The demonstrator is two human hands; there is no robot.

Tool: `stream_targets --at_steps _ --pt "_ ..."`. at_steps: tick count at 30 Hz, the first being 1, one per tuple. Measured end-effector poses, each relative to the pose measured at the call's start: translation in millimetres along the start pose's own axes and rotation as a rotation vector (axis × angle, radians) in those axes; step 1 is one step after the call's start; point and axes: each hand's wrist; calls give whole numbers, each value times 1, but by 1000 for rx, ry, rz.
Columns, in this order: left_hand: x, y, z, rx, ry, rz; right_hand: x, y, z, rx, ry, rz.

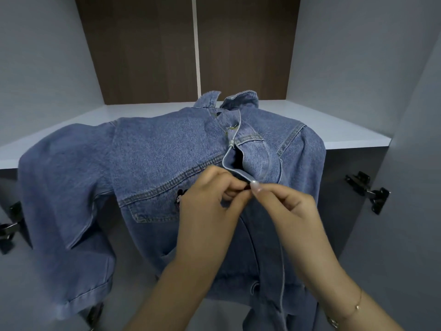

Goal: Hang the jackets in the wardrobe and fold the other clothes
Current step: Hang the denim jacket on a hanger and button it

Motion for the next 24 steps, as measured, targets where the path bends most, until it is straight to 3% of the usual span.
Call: stream_targets --at_steps 3,12,19,24 --pt "0 -5 -1 -12 8 8 -2 -1 5 -65 -69 36" --pt "-1 -1 12 79 61 -159 -1 6 11 -32 -35 -106" --pt "-5 2 22 259 -188 156 -9 14 15 -52 -175 32" --pt "-6 2 26 270 -115 60 -6 14 15 -36 -140 73"
Point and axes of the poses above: each hand's wrist, its own z-axis towards the middle knuckle, its own y-axis out of the back of the hand, x = y × z, and after that the axes turned 1 degree about -x, right-handed
